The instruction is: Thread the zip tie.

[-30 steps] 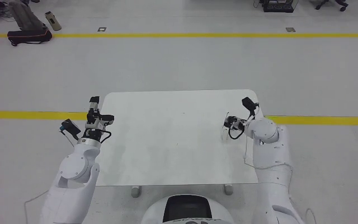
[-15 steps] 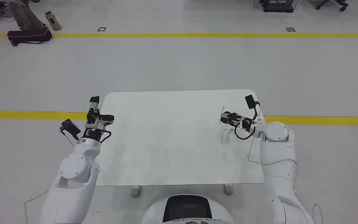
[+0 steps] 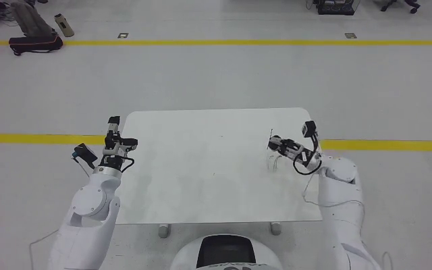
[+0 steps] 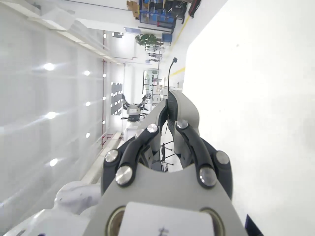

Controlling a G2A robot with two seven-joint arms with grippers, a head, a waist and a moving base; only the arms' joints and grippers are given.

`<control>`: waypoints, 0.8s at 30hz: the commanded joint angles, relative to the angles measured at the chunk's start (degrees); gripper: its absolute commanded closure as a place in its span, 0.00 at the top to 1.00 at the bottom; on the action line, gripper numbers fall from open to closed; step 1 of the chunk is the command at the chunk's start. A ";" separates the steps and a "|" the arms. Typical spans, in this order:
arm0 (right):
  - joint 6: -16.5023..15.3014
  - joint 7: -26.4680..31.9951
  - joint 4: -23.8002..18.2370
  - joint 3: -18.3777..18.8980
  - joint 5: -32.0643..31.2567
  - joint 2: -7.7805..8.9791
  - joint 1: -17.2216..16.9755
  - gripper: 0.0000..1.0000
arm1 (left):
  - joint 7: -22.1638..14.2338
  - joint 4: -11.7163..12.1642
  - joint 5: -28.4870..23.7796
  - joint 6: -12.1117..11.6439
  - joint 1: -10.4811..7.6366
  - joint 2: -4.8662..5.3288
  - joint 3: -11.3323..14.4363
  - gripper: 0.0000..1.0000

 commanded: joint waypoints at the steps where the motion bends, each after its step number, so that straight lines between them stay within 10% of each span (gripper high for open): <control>1: 0.00 2.88 1.28 -0.11 4.41 0.37 0.13 0.00 | 0.00 0.00 0.00 0.00 0.00 0.00 0.00 1.00; 11: 0.69 1.34 1.53 -0.30 6.02 0.38 -0.13 0.00 | -0.67 -0.05 -0.34 -0.05 -0.20 -0.03 0.22 1.00; 24: 0.00 -11.03 -7.61 -7.16 12.82 -0.20 -8.20 0.00 | -21.41 -0.63 4.99 -1.54 -3.12 0.19 9.01 1.00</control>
